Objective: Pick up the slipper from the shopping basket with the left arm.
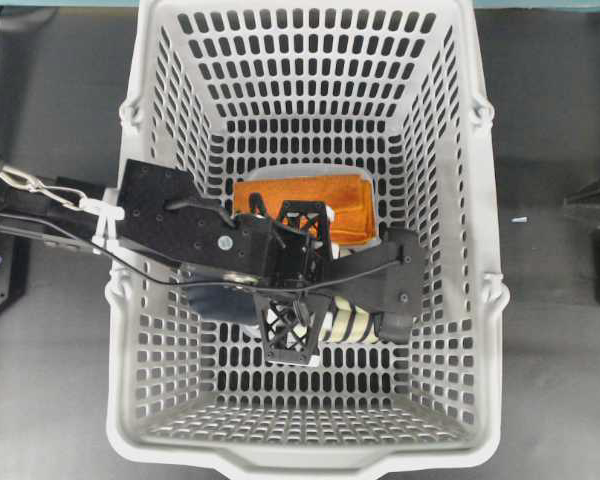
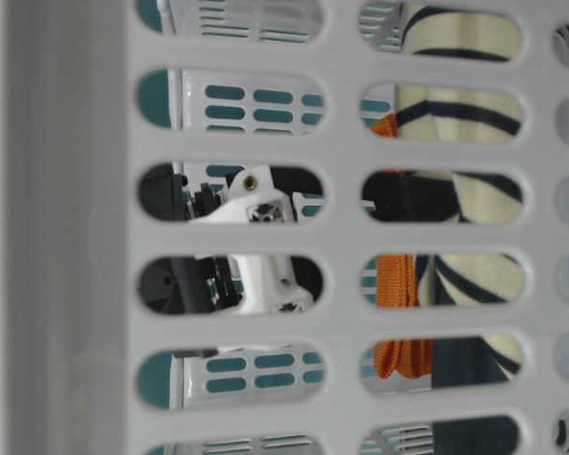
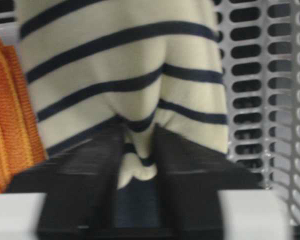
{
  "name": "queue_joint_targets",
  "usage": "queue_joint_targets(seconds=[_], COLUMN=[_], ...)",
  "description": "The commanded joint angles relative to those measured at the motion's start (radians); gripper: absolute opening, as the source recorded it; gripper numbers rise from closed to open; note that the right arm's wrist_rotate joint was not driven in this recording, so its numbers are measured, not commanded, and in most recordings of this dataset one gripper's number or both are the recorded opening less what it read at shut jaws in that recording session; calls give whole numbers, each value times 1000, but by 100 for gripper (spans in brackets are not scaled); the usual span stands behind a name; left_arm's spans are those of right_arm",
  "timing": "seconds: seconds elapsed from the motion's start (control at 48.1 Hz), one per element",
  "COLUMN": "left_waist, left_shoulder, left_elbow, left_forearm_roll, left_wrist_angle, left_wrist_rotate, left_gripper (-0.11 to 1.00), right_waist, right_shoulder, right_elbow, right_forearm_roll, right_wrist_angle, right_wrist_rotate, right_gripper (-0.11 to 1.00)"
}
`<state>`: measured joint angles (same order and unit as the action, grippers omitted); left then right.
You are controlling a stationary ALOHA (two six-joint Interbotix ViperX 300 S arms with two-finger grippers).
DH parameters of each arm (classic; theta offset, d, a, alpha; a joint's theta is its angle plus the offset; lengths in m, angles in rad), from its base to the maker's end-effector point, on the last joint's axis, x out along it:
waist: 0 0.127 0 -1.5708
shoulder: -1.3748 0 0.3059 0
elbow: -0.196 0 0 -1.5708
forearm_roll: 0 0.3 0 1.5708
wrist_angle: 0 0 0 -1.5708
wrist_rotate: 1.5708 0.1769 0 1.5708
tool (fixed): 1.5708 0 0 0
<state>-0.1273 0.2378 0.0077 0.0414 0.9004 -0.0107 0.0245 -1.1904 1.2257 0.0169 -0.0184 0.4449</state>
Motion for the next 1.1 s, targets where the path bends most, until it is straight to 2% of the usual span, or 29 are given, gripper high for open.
queue_joint_targets(seconds=[0.0, 0.042, 0.208, 0.353, 0.582, 1.081], left_waist=[-8, -8, -11, -9, -8, -3], left_shoulder=[-46, -58, -84, -83, -64, -49], left_elbow=[-37, -63, -186, -336, -508, -529], left_forearm_roll=[3, 3, 3, 5, 5, 5], left_wrist_angle=[9, 26, 141, 288, 453, 479], left_wrist_rotate=[11, 15, 18, 23, 58, 64], left_gripper=[9, 5, 5, 5, 5, 5], right_waist=[2, 2, 3, 2, 3, 3], right_shoulder=[5, 5, 5, 5, 5, 5], right_elbow=[-6, -6, -5, -5, -5, -3], right_forearm_roll=[3, 3, 2, 3, 3, 3], right_wrist_angle=[-11, -9, -9, -11, -20, -21], right_wrist_rotate=[0, 0, 0, 0, 0, 0], right_gripper=[0, 0, 0, 0, 0, 0])
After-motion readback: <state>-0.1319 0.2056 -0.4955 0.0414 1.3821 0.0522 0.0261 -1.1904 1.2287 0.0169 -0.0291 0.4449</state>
